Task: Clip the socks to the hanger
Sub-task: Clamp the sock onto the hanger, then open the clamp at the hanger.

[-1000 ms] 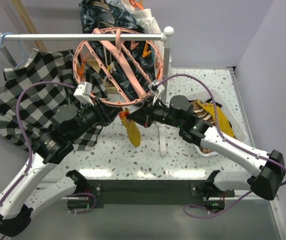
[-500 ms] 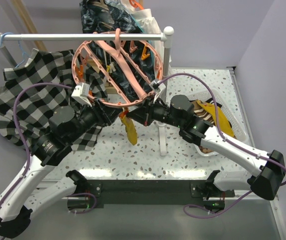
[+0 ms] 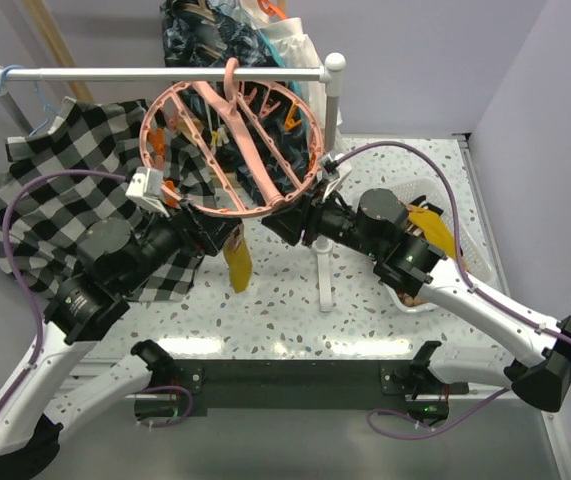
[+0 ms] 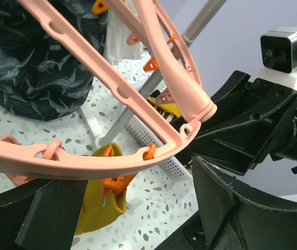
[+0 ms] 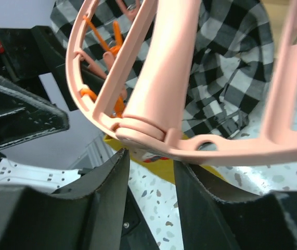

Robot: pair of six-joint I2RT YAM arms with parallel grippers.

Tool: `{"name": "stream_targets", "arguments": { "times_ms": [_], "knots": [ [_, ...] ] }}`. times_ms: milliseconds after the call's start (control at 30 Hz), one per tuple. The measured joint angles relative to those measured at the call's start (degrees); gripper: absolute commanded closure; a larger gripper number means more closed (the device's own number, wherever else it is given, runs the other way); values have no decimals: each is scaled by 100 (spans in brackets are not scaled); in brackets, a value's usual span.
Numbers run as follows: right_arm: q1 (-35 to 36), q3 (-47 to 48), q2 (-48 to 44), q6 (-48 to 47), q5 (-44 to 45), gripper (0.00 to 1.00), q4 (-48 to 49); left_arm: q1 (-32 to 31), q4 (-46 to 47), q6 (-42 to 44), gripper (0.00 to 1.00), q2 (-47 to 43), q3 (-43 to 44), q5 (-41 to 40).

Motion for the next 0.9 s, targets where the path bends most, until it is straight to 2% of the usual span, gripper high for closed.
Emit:
{"name": "stream_targets", "arguments": {
  "times_ms": [500,733,900],
  "knots": [
    [-46,839,-131,-933,2212,53,-1340,0,-1091,863,16,-721,636,-457],
    [-205,1034,-96,-1274,2671,52,-1486,0,-1373,1106,17,-680,704,-664],
    [-245,1056,-81,-1484,2618,40,-1598,0,-1532,1167,16,-643,850,-811]
  ]
}}
